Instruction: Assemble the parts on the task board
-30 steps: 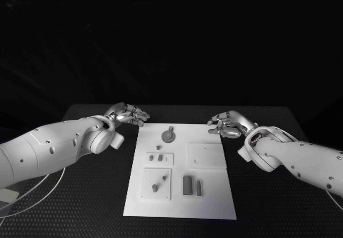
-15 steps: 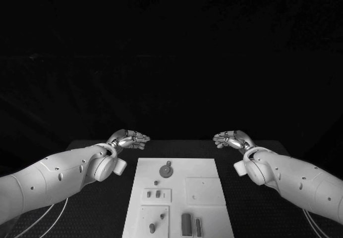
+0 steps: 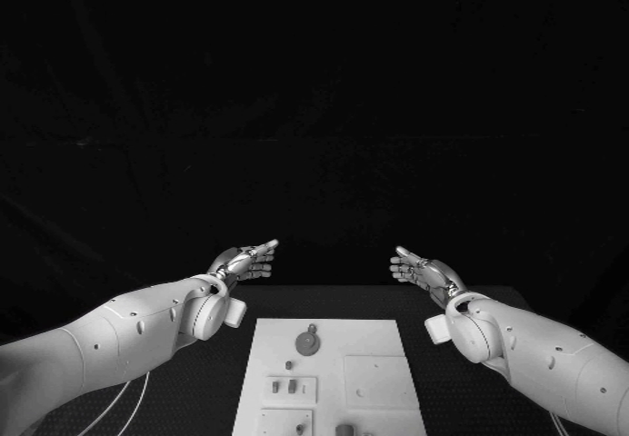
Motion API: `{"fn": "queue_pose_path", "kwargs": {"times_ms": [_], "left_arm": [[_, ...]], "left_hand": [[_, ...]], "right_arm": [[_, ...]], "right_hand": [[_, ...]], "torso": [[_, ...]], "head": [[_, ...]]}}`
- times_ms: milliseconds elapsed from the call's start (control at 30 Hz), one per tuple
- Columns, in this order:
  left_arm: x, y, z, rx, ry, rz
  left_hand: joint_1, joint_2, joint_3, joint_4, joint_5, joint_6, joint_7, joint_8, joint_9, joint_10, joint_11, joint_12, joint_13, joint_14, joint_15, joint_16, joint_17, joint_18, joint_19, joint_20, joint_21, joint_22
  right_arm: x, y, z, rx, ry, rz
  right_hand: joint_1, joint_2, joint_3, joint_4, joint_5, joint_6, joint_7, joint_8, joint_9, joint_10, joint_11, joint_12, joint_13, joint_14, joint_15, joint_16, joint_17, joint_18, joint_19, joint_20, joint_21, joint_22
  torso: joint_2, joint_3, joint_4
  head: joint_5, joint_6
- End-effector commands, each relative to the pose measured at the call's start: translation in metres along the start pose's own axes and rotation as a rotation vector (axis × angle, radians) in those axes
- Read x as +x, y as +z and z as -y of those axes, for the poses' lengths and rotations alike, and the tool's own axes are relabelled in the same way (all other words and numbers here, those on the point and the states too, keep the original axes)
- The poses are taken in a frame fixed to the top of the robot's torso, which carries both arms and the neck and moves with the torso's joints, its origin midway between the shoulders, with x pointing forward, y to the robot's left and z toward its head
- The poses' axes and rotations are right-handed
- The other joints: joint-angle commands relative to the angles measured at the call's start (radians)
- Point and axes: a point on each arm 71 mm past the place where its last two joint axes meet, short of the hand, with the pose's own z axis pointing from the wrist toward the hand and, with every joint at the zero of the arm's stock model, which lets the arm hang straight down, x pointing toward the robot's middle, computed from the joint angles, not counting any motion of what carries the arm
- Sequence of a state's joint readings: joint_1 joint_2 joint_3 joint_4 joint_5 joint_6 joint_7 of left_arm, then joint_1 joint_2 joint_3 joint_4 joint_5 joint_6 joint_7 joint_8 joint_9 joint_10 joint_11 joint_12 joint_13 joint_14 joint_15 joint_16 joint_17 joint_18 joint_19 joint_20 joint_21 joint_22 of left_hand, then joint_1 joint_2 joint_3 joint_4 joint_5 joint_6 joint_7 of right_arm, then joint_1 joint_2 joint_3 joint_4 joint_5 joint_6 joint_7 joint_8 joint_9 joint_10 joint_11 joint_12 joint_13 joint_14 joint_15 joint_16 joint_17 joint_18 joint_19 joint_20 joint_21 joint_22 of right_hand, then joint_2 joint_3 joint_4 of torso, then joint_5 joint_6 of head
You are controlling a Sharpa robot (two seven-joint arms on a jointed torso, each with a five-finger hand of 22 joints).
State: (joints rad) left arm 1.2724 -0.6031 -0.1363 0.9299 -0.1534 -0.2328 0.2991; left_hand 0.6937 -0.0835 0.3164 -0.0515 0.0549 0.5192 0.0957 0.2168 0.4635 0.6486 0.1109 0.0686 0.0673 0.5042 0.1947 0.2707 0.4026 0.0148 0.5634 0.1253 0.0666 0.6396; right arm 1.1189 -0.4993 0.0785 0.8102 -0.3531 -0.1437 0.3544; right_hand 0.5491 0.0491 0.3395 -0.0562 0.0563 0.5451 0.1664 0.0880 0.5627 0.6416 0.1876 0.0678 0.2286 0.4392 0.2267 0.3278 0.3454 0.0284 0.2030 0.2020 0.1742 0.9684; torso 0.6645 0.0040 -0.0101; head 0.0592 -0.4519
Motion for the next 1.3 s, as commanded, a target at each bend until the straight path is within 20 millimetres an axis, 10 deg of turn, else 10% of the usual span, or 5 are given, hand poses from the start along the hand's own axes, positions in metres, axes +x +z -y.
{"fn": "queue_pose_path", "kwargs": {"times_ms": [33, 267, 300, 933, 1300], "left_arm": [[-0.002, -0.001, 0.003, 0.036, -0.037, 0.008], [0.004, -0.006, 0.005, 0.048, -0.03, -0.01], [0.004, -0.005, 0.002, 0.019, -0.023, -0.017], [0.069, -0.062, -0.014, 0.046, -0.163, 0.086], [0.099, -0.104, -0.011, 0.042, -0.222, 0.152]], "left_hand": [[-0.009, 0.001, -0.013, 0.004, -0.005, -0.011, 0.0, 0.001, 0.004, -0.011, -0.003, -0.003, 0.001, -0.01, 0.0, -0.003, 0.003, -0.015, -0.013, 0.001, -0.001, -0.003], [-0.035, 0.001, -0.036, 0.049, -0.006, -0.045, 0.007, -0.005, 0.008, -0.059, 0.002, -0.008, -0.003, -0.027, 0.003, -0.005, 0.007, -0.015, -0.033, 0.007, -0.001, -0.009], [-0.694, 0.083, -0.316, 0.051, -0.055, -0.519, -0.096, -0.217, -0.464, -0.649, -0.111, -0.069, -0.067, -0.504, -0.195, -0.271, -0.403, -0.015, -0.563, -0.125, -0.067, -0.64], [-0.694, 0.083, -0.316, 0.051, -0.055, -0.519, -0.096, -0.217, -0.464, -0.649, -0.111, -0.069, -0.067, -0.504, -0.195, -0.271, -0.403, -0.015, -0.563, -0.125, -0.067, -0.64], [-0.694, 0.083, -0.316, 0.051, -0.055, -0.519, -0.096, -0.217, -0.464, -0.649, -0.111, -0.069, -0.067, -0.504, -0.195, -0.271, -0.403, -0.015, -0.563, -0.125, -0.067, -0.64]], "right_arm": [[0.008, 0.0, -0.005, -0.037, 0.032, -0.054], [0.007, -0.002, -0.006, -0.038, 0.025, -0.066], [0.003, -0.002, -0.004, -0.017, 0.015, -0.032], [0.04, -0.045, -0.012, -0.047, 0.127, 0.107], [0.069, -0.096, -0.019, 0.007, 0.197, 0.217]], "right_hand": [[0.016, 0.005, -0.013, 0.017, 0.005, -0.01, 0.007, 0.01, -0.003, -0.003, 0.002, 0.0, -0.023, -0.007, -0.001, -0.004, -0.002, -0.014, -0.02, 0.0, -0.003, -0.005], [0.057, 0.007, -0.045, 0.056, 0.005, -0.019, 0.008, 0.027, -0.014, 0.006, 0.007, 0.002, -0.062, -0.011, 0.0, -0.004, -0.004, -0.017, -0.039, 0.001, -0.007, -0.002], [-0.549, -0.049, -0.339, 0.056, -0.056, -0.545, -0.166, -0.088, -0.563, -0.642, -0.188, -0.068, -0.229, -0.439, -0.227, -0.328, -0.345, -0.028, -0.203, -0.202, -0.174, -0.968], [-0.549, -0.049, -0.339, 0.056, -0.056, -0.545, -0.166, -0.088, -0.563, -0.642, -0.188, -0.068, -0.229, -0.439, -0.227, -0.328, -0.345, -0.028, -0.203, -0.202, -0.174, -0.968], [-0.549, -0.049, -0.339, 0.056, -0.056, -0.545, -0.166, -0.088, -0.563, -0.642, -0.188, -0.068, -0.229, -0.439, -0.227, -0.328, -0.345, -0.028, -0.203, -0.202, -0.174, -0.968]], "torso": [[-0.001, 0.0059, 0.002], [0.003, 0.0112, 0.0031], [0.0, 0.0071, 0.0023], [-0.111, -0.0032, 0.0095], [-0.12, -0.004, 0.0101]], "head": [[0.004, 0.0], [0.007, 0.001], [0.002, -0.001], [-0.054, -0.137], [-0.059, -0.148]]}}
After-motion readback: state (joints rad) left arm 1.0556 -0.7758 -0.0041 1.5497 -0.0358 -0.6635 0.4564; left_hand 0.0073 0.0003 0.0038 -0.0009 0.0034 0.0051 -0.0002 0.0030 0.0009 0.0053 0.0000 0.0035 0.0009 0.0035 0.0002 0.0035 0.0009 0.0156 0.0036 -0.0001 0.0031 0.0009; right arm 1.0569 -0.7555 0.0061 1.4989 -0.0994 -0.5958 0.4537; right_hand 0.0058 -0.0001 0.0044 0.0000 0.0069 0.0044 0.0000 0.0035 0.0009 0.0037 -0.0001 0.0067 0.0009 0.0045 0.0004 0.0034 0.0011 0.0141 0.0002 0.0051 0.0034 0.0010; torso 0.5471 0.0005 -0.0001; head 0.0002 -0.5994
